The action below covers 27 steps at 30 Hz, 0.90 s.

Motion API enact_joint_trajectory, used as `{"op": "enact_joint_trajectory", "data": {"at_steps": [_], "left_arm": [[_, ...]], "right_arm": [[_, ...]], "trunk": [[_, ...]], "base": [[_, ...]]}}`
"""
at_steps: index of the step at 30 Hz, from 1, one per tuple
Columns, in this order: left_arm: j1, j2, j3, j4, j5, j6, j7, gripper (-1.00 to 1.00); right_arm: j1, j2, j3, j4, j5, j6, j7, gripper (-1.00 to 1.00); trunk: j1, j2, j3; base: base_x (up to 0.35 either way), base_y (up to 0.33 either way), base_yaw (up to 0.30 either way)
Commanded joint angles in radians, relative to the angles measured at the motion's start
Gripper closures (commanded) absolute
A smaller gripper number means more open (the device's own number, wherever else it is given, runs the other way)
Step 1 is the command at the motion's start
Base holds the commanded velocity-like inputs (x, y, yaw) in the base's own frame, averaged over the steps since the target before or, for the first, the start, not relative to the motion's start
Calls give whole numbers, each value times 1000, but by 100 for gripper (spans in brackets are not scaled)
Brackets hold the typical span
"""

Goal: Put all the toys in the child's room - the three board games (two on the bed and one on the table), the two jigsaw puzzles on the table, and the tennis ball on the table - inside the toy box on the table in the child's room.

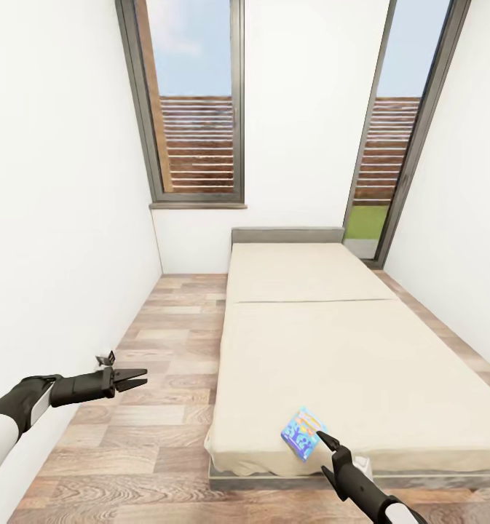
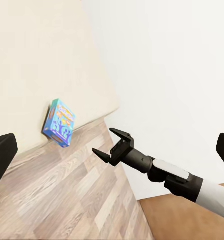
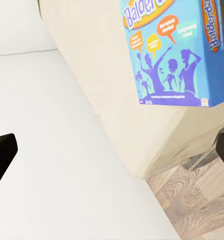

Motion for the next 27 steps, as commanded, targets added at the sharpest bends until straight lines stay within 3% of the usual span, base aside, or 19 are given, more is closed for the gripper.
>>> {"op": "enact_joint_trajectory", "data": {"at_steps": [1, 27], "left_arm": [[-1, -1, 1, 0, -1, 11, -4, -100], [-1, -2, 0, 0, -1, 9, -4, -100]], "right_arm": [[-1, 0, -5, 0, -4, 8, 1, -100], [-1, -2, -5, -6, -3, 43, -5, -100]], "trunk": [[4, -8, -4], [104, -190, -86]], "base": [[0, 0, 0], [0, 0, 0]]}}
